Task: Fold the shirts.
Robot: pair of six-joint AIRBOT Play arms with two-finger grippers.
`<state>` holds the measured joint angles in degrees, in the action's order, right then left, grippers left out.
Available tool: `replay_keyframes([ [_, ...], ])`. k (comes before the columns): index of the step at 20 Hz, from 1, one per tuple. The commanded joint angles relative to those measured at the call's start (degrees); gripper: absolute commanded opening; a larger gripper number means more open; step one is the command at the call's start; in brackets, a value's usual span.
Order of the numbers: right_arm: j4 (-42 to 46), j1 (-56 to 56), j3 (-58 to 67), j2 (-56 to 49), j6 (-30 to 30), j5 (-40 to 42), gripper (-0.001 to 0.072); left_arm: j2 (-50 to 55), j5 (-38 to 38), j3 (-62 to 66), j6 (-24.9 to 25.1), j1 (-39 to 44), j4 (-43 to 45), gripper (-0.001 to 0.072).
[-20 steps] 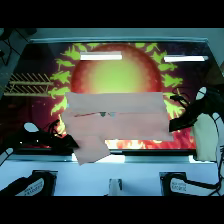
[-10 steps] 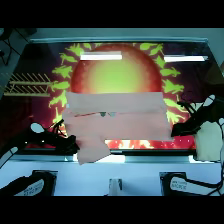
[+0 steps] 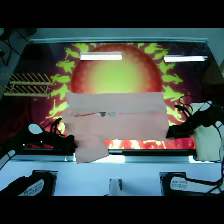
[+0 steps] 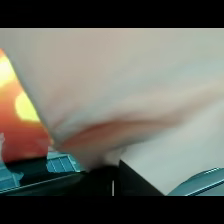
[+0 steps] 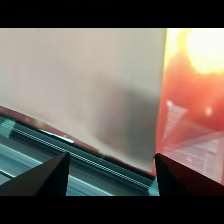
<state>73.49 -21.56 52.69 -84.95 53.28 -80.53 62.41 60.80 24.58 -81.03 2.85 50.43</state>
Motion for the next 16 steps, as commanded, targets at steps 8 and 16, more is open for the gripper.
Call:
replay_keyframes([
  [8,-3.9,4.6,3.0,-0.5,-1.2,1.6,0.0023,-2.8,1.4,4.4,0.9,-0.2,-0.1,0.0035],
  [16,2.1,12.5,23.3,-1.2,4.0,14.3,0.0021,1.6,-2.4,26.8,-2.2,-8.3,2.7,0.0032],
])
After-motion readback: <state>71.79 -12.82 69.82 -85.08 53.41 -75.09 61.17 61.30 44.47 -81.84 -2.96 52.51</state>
